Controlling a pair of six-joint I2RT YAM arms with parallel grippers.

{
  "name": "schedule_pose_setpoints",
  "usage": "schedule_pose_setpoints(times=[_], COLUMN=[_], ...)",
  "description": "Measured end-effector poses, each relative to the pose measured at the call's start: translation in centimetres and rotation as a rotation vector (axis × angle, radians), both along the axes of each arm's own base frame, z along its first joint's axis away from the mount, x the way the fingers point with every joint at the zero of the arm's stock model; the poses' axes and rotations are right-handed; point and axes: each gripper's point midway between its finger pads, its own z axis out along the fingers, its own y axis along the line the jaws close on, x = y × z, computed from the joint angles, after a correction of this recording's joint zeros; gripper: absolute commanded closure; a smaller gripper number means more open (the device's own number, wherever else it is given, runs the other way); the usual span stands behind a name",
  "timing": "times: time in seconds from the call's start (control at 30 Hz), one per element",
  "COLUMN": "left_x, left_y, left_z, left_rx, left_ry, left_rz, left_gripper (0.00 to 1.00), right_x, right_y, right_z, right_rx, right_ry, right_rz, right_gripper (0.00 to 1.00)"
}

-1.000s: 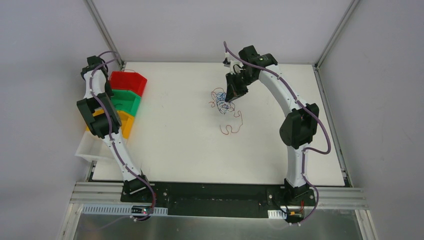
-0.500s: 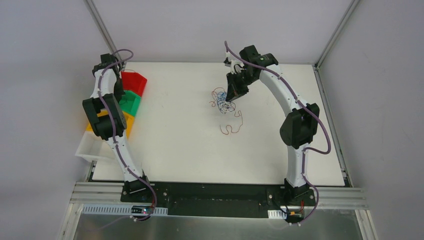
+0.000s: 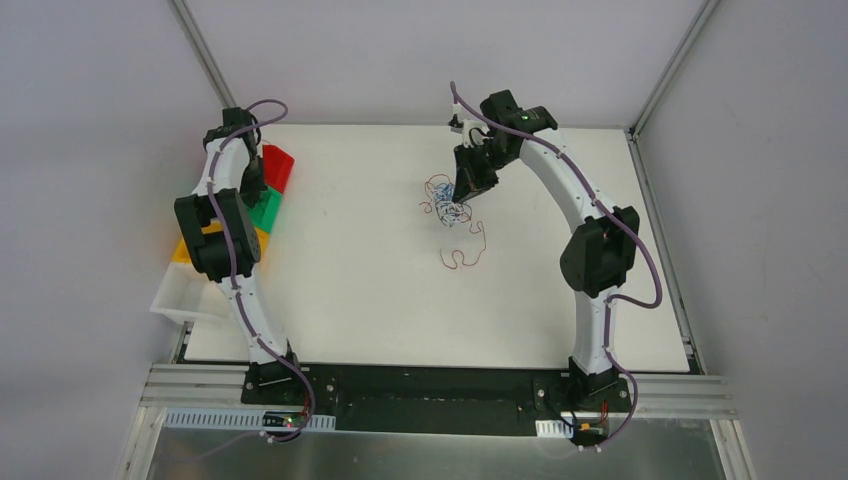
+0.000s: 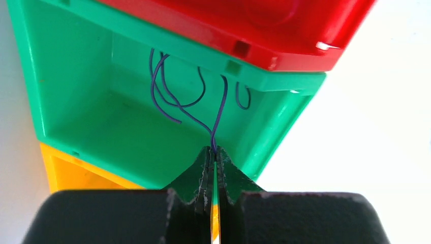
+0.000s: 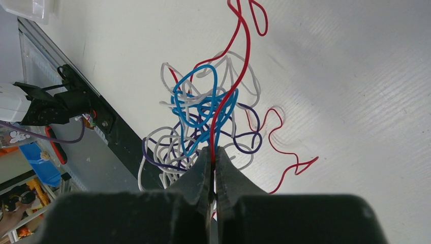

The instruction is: Untangle the cables

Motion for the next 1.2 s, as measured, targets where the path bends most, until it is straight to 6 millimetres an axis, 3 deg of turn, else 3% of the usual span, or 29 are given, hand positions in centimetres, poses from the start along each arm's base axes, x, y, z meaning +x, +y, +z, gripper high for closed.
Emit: schedule_pose_setpoints(times=[0.27, 0.4, 0.57, 0.67, 0.73, 0.83, 0.87, 0.93, 0.97, 1.07, 1.13, 1.2], left_x=[0.3, 0.0, 0.9, 1.4, 2.0, 2.0, 1.4, -0.5, -1.4, -5.1, -7.7, -9.6], left_y=[-0.5, 0.6, 1.2, -0.5, -2.7, -8.3, -10.5, -15.5, -17.6, -24.1, -26.9, -28.2], left_z=[0.9, 1.3, 2.5, 4.5, 7.0, 12.9, 15.0, 18.4, 19.3, 19.4, 17.0, 14.2], left_rx=[0.021, 0.06, 0.02, -0.092, -0.202, -0.401, -0.463, -0.572, -0.61, -0.743, -0.823, -0.882], left_ry=[-0.014, -0.007, -0.069, -0.154, -0.246, -0.431, -0.486, -0.564, -0.584, -0.578, -0.509, -0.428], left_rz=[-0.022, -0.005, 0.011, -0.04, -0.105, -0.281, -0.352, -0.505, -0.568, -0.753, -0.805, -0.801], left_gripper=[1.0, 0.6, 0.33, 0.15, 0.02, 0.01, 0.01, 0.01, 0.01, 0.01, 0.01, 0.03], right_x=[0.1, 0.2, 0.2, 0.0, -0.3, -0.9, -1.1, -1.4, -1.7, -2.6, -3.4, -4.2], right_y=[-0.2, -0.3, -0.3, -0.1, 0.3, 0.8, 1.0, 1.3, 1.4, 0.8, -0.3, -1.8], right_z=[0.0, 0.0, 0.1, 0.7, 1.3, 2.1, 2.4, 2.7, 2.6, 1.2, -0.9, -3.2], right_rx=[0.0, 0.0, 0.005, 0.034, 0.065, 0.111, 0.126, 0.152, 0.16, 0.127, 0.068, 0.021], right_ry=[-0.003, -0.004, -0.003, 0.003, 0.009, 0.02, 0.025, 0.035, 0.041, 0.061, 0.09, 0.141], right_rz=[-0.001, -0.003, -0.005, 0.004, 0.017, 0.038, 0.045, 0.062, 0.075, 0.112, 0.135, 0.134], right_gripper=[1.0, 1.0, 1.0, 1.0, 1.0, 1.0, 0.93, 0.62, 0.54, 0.47, 0.45, 0.45])
